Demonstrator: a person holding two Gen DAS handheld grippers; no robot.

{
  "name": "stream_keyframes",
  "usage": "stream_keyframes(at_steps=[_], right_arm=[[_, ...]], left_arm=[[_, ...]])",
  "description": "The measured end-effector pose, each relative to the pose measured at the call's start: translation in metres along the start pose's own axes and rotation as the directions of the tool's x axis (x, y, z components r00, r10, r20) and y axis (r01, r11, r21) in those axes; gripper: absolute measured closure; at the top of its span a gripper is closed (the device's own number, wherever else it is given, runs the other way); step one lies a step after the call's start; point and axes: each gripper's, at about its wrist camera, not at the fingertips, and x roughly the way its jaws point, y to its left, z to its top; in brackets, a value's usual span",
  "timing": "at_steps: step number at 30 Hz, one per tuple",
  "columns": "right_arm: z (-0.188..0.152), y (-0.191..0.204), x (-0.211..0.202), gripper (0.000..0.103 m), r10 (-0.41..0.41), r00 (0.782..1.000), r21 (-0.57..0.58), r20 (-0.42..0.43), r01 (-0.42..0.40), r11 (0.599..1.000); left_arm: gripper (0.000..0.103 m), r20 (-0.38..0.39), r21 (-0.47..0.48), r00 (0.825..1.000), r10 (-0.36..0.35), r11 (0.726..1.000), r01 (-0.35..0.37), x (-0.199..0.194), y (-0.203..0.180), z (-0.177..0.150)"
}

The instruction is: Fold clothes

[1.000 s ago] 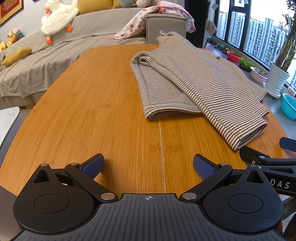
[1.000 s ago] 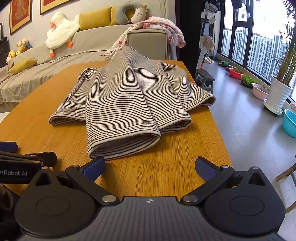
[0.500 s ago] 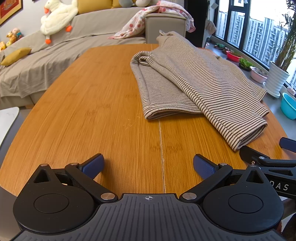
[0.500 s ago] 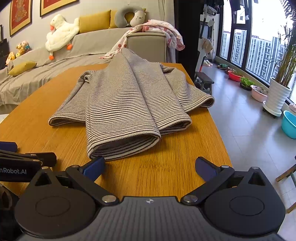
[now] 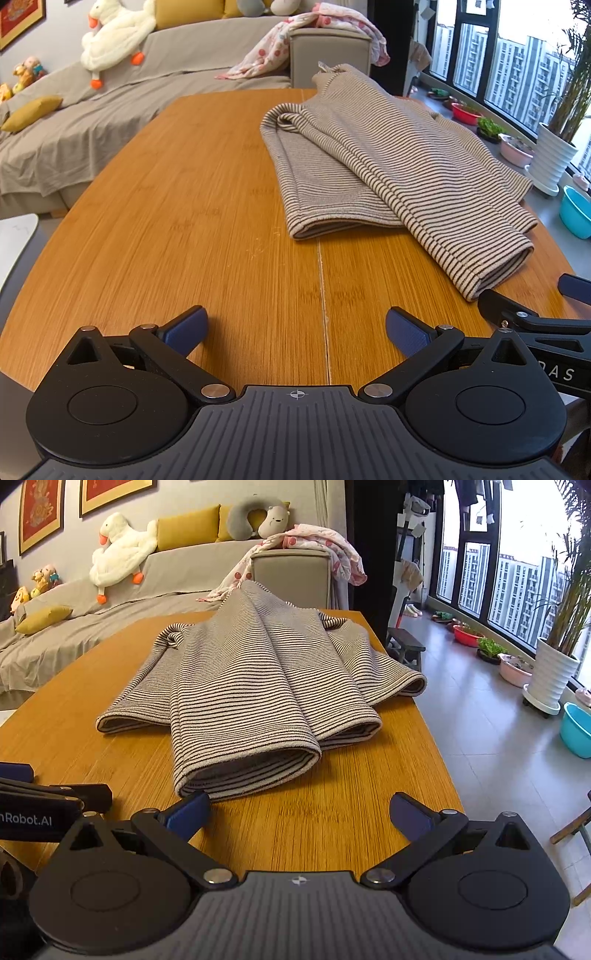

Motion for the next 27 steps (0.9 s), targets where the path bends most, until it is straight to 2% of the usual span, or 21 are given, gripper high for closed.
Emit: stream_keyframes(at_steps=[27], right_arm=[[-0.0074, -0.0009, -0.0004, 0.000, -0.002, 1.000, -0.001, 0.024, 0.002, 1.000]], left_arm=[[0.000, 0.008, 0.000, 1.000, -0.001, 1.000, 0.001, 0.0020, 0.0003, 0.0002]])
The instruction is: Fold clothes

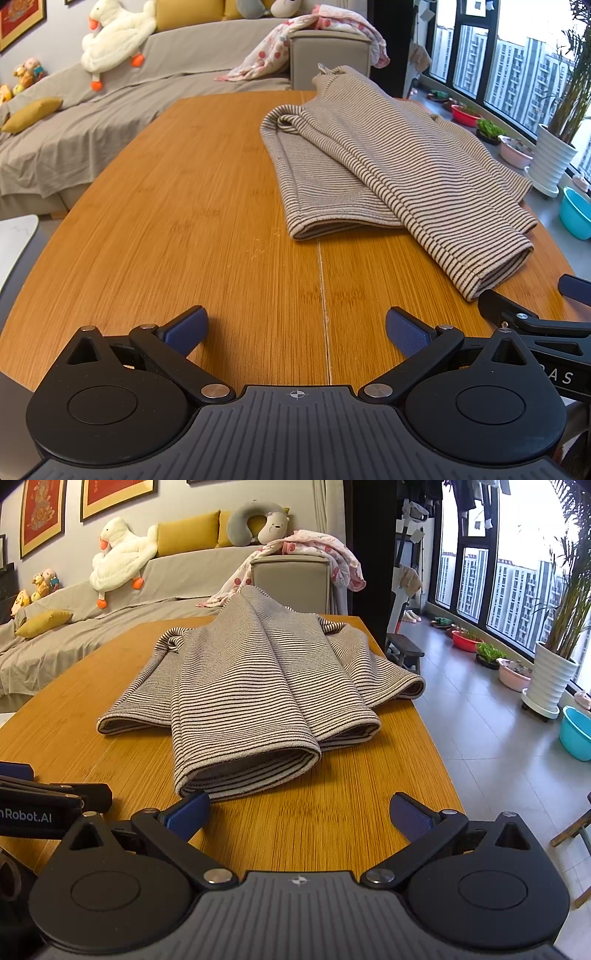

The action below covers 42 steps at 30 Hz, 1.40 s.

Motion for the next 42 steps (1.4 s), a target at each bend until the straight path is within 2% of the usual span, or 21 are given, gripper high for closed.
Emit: stream_keyframes(at_steps=[17, 21, 24, 26, 30, 32, 35, 39, 42], right_arm=[[-0.001, -0.001, -0.003, 0.000, 0.026, 1.000, -0.014, 0.003, -0.026, 1.000], [0.007, -0.006, -0.002, 0.000, 0.107, 0.994, -0.058, -0.038, -0.109, 0.992], [0.023, -0.020, -0.002, 0.000, 0.222, 0.972, -0.031, -0.081, -0.225, 0.974], [0.040, -0.031, -0.005, 0.000, 0.258, 0.965, -0.014, -0.037, -0.259, 0.966], [0.079, -0.046, 0.006, 0.000, 0.247, 0.965, -0.017, 0.088, -0.247, 0.969], [0.097, -0.050, 0.025, 0.000, 0.245, 0.963, -0.001, 0.109, -0.246, 0.969], [0.123, -0.053, 0.059, 0.000, 0.246, 0.962, 0.049, 0.120, -0.253, 0.966], [0.147, -0.059, 0.105, 0.000, 0.275, 0.950, 0.113, 0.151, -0.293, 0.949], [0.156, -0.066, 0.142, 0.000, 0.342, 0.930, 0.213, 0.137, -0.365, 0.906]], left_arm=[[0.000, 0.001, 0.008, 1.000, -0.008, 1.000, 0.008, -0.002, 0.003, 0.000], [0.000, -0.031, 0.040, 0.997, -0.075, 0.996, 0.076, 0.000, 0.012, 0.013], [0.000, 0.000, 0.021, 0.987, -0.160, 0.987, 0.160, -0.003, 0.027, 0.033], [0.000, 0.049, 0.013, 0.971, -0.233, 0.972, 0.233, -0.005, 0.036, 0.050], [0.000, 0.082, 0.008, 0.905, -0.418, 0.908, 0.419, 0.015, 0.042, 0.090], [0.000, 0.092, 0.020, 0.887, -0.452, 0.892, 0.452, 0.035, 0.037, 0.108], [0.000, 0.067, 0.009, 0.867, -0.494, 0.869, 0.495, 0.072, 0.030, 0.132], [0.000, -0.001, -0.084, 0.826, -0.564, 0.823, 0.562, 0.124, 0.033, 0.150], [0.000, 0.013, -0.122, 0.796, -0.606, 0.789, 0.602, 0.148, 0.040, 0.154]])
